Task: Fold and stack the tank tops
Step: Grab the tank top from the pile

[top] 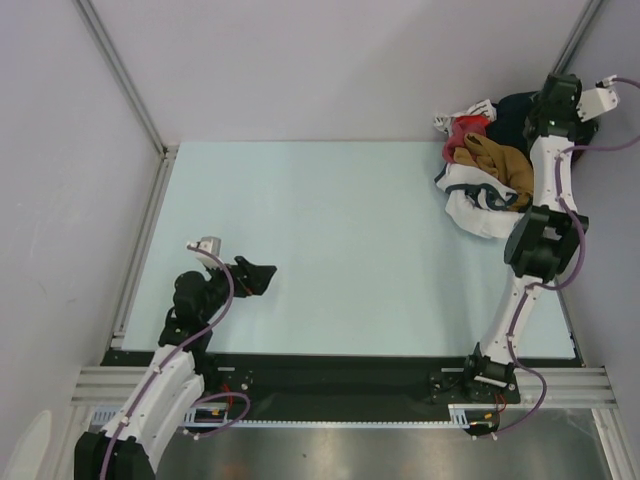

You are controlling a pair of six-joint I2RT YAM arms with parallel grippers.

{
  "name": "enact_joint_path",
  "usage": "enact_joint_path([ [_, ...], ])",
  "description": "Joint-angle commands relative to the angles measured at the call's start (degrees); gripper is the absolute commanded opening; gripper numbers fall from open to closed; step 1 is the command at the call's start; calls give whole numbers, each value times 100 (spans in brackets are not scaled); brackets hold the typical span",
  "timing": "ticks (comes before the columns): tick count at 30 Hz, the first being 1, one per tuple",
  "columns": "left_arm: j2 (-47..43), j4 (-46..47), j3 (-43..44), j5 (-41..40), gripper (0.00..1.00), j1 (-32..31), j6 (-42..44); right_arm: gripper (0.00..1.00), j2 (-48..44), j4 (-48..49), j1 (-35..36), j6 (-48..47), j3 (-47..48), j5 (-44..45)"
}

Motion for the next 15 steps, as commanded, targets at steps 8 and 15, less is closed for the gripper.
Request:
enact_joint_path([
  [8,254,298,166,-59,99,-134,3,13,755,554,478,-596,1543,-37],
  [15,-10,192,175,-208,99,-274,91,0,-1579,1284,1435,-1695,7,-598],
])
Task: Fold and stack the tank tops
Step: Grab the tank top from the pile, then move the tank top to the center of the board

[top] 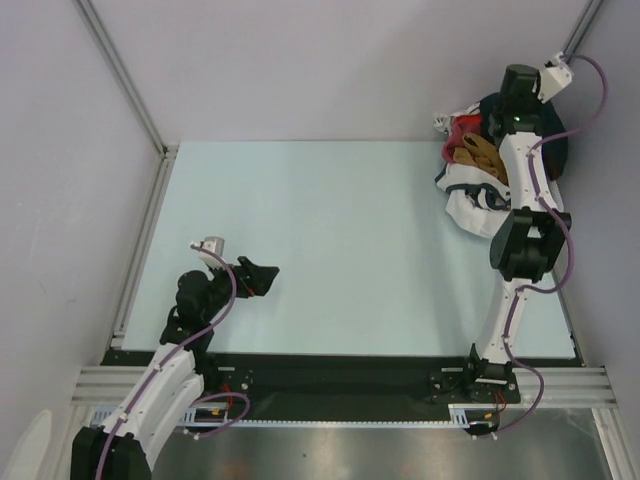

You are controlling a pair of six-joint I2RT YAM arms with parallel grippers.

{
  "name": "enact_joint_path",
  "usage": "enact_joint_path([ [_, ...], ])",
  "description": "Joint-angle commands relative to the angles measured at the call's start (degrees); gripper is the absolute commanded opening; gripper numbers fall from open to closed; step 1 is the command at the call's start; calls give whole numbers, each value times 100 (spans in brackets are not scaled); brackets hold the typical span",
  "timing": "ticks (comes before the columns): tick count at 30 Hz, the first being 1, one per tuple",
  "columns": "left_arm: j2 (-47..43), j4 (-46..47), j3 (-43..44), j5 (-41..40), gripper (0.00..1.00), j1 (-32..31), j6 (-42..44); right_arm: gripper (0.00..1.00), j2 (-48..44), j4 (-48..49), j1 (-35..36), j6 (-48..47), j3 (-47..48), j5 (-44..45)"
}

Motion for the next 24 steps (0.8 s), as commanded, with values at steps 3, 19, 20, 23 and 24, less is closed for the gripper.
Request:
enact_joint_path([
  [3,-244,115,173,-172,99,-146,91,0,-3016,1910,1176,-1295,-1686,-961],
  [19,-754,-500,296,-927,99,-269,161,3,-3859,683,2118,-613,-3000,-5329],
  [20,-824,-517,287,-945,99,-269,170,9,-3535,228,2135,-752,-2842,-5531],
  [23,-807,-544,296,-989,99,-269,179,48,-2234,-2092,2511,-1454,-1314,-4939],
  [24,-789,-552,304,-989,99,-269,188,51,-2057,-2366,2627,-1718,-1241,-4509],
])
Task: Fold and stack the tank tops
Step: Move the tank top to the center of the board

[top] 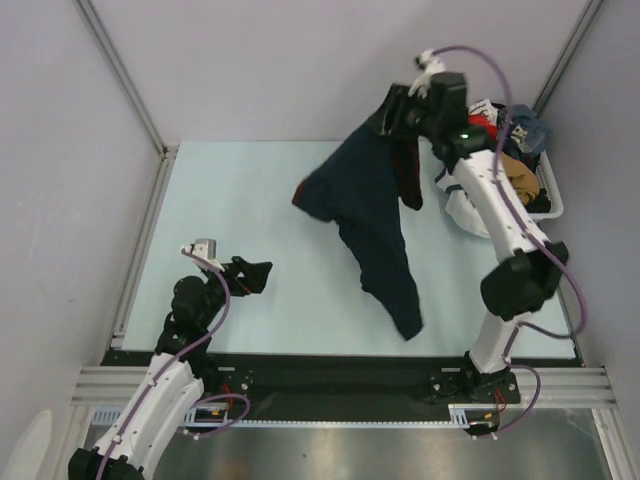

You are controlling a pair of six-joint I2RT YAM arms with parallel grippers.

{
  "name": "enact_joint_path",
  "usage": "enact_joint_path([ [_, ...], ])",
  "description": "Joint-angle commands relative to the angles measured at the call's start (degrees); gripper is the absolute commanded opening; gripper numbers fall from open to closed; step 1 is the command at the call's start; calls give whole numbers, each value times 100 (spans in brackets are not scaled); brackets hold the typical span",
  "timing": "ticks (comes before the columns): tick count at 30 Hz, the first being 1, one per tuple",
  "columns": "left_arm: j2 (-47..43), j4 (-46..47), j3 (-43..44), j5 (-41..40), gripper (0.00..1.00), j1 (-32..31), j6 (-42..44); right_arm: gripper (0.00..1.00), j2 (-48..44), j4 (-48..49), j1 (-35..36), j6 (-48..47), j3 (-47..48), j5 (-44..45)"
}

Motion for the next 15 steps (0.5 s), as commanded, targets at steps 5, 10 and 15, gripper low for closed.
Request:
enact_joint_path([
  [5,232,-56,289,-132,98,-39,140,91,-611,-738,480,-529,-2455,1022],
  [10,373,5,298,-53,98,-39,113,68,-1499,-409,664,-493,-4061,705],
  [15,391,40,289,17,98,-39,96,68,-2019,-945,1218,-240,-4896,1758],
])
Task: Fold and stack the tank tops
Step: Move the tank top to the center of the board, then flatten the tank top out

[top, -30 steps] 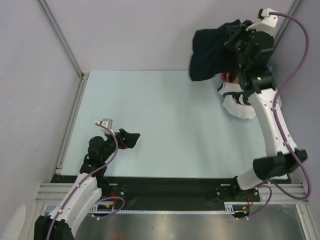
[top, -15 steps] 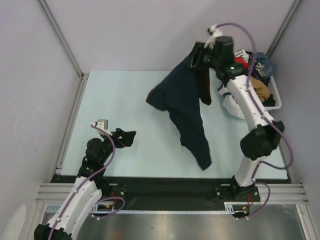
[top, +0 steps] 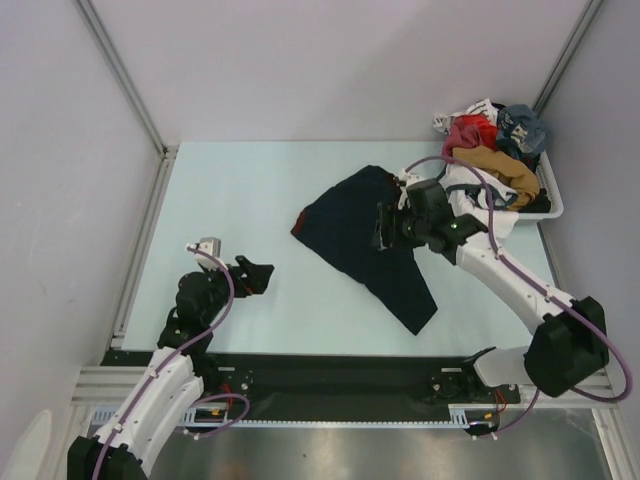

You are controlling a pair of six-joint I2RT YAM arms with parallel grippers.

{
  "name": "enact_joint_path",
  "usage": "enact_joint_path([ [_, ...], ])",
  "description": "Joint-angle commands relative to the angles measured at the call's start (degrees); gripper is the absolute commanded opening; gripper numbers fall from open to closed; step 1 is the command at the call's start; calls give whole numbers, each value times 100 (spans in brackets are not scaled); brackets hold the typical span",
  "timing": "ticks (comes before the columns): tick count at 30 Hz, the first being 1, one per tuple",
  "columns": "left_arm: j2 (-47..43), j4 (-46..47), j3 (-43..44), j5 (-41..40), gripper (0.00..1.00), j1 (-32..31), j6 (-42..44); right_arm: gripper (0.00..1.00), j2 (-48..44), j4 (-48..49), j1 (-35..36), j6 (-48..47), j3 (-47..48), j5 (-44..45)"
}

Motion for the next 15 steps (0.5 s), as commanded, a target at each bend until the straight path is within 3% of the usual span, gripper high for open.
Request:
enact_joint_path([
  [1,-5,161,233,67,98,-39,59,69,-406,-58,383,216,-593,677],
  [5,127,231,241,146,98,-39,41,74,-951,-119,665,619,-1166,766],
  [11,1013,556,451,226,100,-74,-143,83,-908,-611,946,1200,-1579,1714],
  [14,1891,451,926,348,100,-74,-310,75,-1259,-717,964,1621,-1852,1987],
  [15,2129,520,1014,410,100,-74,-467,66,-1373,-744,964,1710,-2044,2057],
])
